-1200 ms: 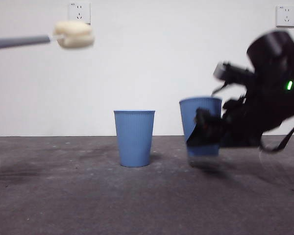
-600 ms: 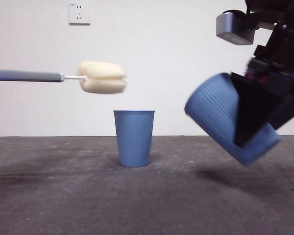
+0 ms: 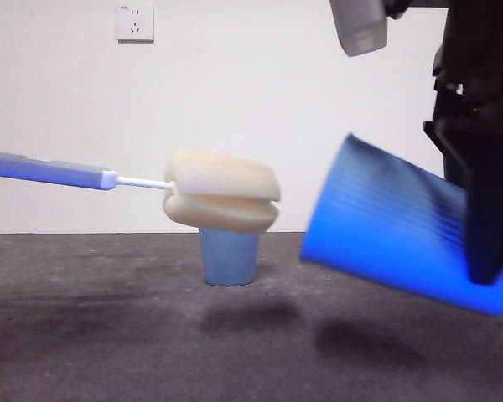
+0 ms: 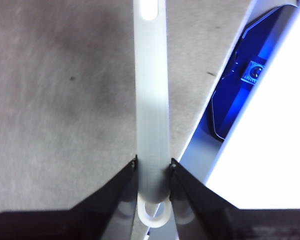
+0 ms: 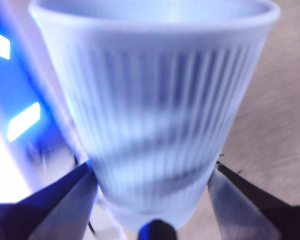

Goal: Pick up the cup brush,pick up the cup,insert the brush into the cup,clean the cup,put the cup brush back,put the cup back to the fixed position on the table

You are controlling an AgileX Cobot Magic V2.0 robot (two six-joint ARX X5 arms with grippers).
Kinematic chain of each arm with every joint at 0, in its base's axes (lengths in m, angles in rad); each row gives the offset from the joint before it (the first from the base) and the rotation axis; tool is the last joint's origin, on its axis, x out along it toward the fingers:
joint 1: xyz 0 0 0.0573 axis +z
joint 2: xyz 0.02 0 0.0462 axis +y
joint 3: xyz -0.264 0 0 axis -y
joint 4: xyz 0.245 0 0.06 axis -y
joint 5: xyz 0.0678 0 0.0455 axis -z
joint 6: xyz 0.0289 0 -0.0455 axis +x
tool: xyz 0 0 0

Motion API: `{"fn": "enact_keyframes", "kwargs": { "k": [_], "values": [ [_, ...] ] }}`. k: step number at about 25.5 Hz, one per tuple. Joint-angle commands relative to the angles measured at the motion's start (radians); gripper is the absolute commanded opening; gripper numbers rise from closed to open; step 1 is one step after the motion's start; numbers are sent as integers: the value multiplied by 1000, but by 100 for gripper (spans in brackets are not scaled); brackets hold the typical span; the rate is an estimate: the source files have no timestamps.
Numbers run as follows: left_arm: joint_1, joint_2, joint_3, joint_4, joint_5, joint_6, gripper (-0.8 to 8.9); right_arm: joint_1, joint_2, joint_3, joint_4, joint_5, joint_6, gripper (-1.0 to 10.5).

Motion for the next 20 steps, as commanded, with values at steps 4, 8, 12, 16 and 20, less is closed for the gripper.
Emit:
{"fn": "enact_keyframes", "kwargs": {
  "k": [4, 8, 12, 16, 20],
  "values": [
    [-86, 30, -1, -48, -3, 37, -9, 35, 43, -2, -2, 43, -27, -13],
    [-131, 66, -1, -16, -3, 43, -9, 59, 56, -2, -1, 54, -53, -13],
    [-151, 102, -1, 28, -2, 43, -9, 96, 69, -2, -2, 54, -56, -13],
    [-179, 144, -1, 64, -2, 43, -9, 141, 82, -1, 16, 58, -57, -13],
    [-225, 190, -1, 98, 5, 43, -9, 174, 105, 0, 50, 65, -57, -13]
  ]
}}
